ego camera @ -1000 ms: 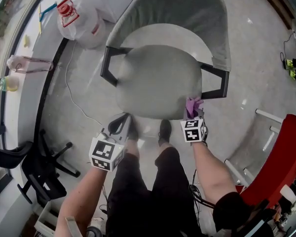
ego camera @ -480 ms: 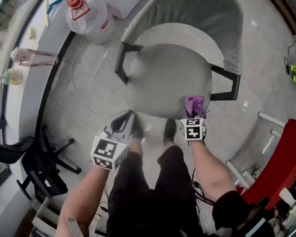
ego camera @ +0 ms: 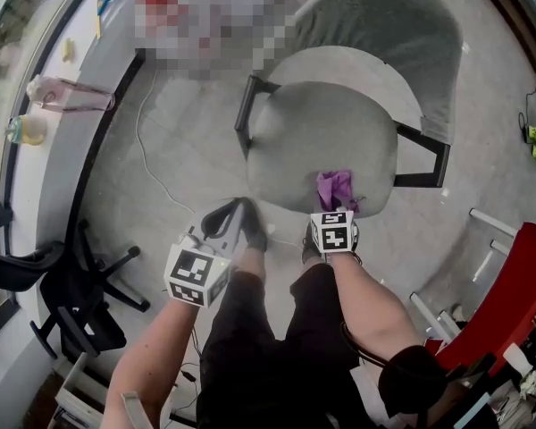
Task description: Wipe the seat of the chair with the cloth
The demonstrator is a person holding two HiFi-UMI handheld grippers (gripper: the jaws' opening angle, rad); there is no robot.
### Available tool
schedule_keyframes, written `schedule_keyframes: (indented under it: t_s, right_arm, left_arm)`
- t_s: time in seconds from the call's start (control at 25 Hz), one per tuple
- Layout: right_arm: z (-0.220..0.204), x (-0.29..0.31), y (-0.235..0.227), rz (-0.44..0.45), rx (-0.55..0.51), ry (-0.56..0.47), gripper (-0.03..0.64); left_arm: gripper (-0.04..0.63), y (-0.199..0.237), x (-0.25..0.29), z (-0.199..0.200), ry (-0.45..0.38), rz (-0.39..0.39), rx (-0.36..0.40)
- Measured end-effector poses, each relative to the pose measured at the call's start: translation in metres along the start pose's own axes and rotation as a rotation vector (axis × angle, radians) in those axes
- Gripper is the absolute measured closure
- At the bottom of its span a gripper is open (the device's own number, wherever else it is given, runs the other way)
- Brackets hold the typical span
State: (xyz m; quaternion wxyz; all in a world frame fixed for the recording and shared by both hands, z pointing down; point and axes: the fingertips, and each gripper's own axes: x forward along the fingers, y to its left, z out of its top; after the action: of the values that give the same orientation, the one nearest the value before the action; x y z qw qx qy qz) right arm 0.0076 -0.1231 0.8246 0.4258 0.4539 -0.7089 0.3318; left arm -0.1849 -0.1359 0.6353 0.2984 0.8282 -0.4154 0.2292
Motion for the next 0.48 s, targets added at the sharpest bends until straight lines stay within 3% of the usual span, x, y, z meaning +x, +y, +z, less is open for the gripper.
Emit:
schedule_keyframes:
  t_s: [0.48]
  right_arm:
    - [0.049,0.027,0.114,0.199,-0.068,-0.008,0.581]
  left_arm:
    - [0.598,0.031,-0.02,-0.002,-0.001,0.023,-0.004]
